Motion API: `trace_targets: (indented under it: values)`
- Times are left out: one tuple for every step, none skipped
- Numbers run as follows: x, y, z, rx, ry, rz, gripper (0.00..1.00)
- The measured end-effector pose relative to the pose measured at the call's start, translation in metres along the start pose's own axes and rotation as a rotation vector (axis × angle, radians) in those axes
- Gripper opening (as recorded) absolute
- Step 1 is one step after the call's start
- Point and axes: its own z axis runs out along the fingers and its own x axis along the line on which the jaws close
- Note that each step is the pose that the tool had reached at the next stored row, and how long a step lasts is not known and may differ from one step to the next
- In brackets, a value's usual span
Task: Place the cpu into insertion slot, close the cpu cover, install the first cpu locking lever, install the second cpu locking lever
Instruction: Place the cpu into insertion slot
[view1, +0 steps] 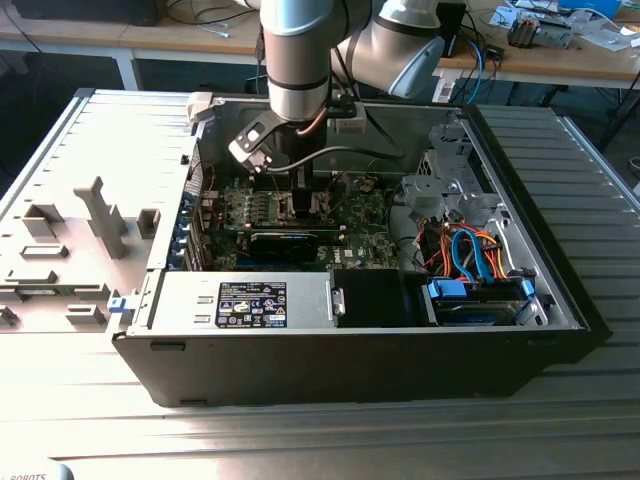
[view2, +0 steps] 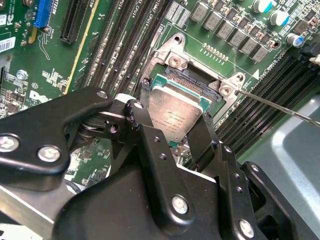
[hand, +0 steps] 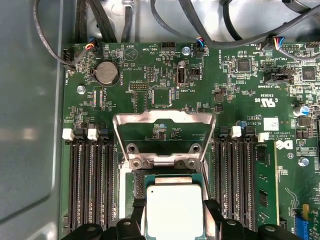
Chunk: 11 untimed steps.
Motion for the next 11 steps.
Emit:
trace_targets:
  values:
    - [0.0000, -0.0001, 0.0013, 0.0000, 0.0000, 0.001, 0.54]
    - [0.0000, -0.0001, 0.0022, 0.0001, -0.0001, 0.002, 0.54]
    - [0.0000, -0.0002, 0.0029, 0.0000, -0.0001, 0.002, 0.54]
    - [0.0000, -0.0003, 0.0040, 0.0001, -0.0002, 0.004, 0.54]
    - [0.0001, -0.0003, 0.0045, 0.0001, -0.0002, 0.004, 0.54]
    - [0.0001, -0.0003, 0.0053, 0.0001, -0.0003, 0.005, 0.54]
    - [0.0001, -0.0004, 0.0058, 0.0000, -0.0004, 0.006, 0.54]
    - [0.0002, -0.0004, 0.0065, 0.0001, -0.0005, 0.007, 0.54]
    - [0.0004, -0.0005, 0.0078, 0.0002, -0.0006, 0.010, 0.54]
    - [0.0005, -0.0005, 0.0083, 0.0002, -0.0007, 0.011, 0.54]
    - [0.0006, -0.0005, 0.0087, 0.0003, -0.0008, 0.011, 0.54]
